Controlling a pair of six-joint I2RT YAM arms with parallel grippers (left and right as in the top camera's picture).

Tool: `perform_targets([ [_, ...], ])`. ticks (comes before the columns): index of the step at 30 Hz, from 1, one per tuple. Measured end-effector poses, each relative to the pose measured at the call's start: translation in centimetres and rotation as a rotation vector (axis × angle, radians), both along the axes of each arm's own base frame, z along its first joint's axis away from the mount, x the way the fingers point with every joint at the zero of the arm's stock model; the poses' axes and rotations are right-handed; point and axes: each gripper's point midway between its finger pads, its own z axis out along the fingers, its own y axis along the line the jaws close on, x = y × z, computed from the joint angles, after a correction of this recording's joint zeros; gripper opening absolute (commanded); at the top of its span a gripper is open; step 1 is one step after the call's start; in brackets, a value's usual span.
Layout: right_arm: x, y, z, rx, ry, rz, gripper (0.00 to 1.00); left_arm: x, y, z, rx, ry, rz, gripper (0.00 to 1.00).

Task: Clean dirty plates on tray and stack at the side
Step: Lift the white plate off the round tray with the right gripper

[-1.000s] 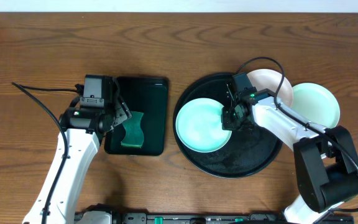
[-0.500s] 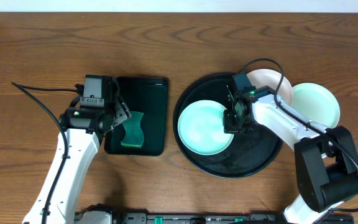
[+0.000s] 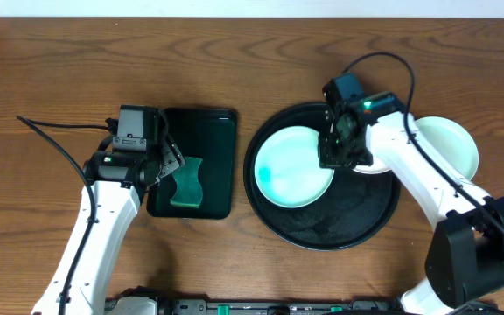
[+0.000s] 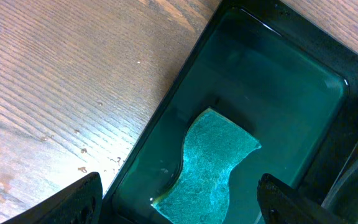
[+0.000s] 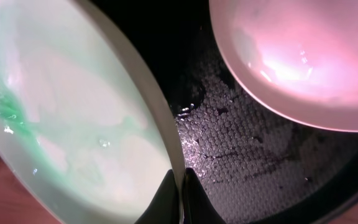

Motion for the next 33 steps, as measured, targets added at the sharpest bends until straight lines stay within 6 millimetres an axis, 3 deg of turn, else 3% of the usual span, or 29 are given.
perform_targets([
  [5, 1.3, 1.0, 1.7, 0.057, -0.042, -0.002, 0.01, 0.0, 0.0, 0.0, 0.0, 0.0, 0.0, 0.8],
  [13, 4.2, 3.2, 2.7, 0.149, -0.155, -0.051, 0.01, 0.0, 0.0, 0.0, 0.0, 0.0, 0.0, 0.8],
  [27, 6.3, 11.9, 5.4, 0.248, -0.401, -0.018, 0.01, 0.0, 0.0, 0.0, 0.0, 0.0, 0.0, 0.8],
  [33, 6.6, 14.0, 4.5, 0.193, -0.475, -0.02, 0.01, 0.0, 0.0, 0.0, 0.0, 0.0, 0.0, 0.8],
])
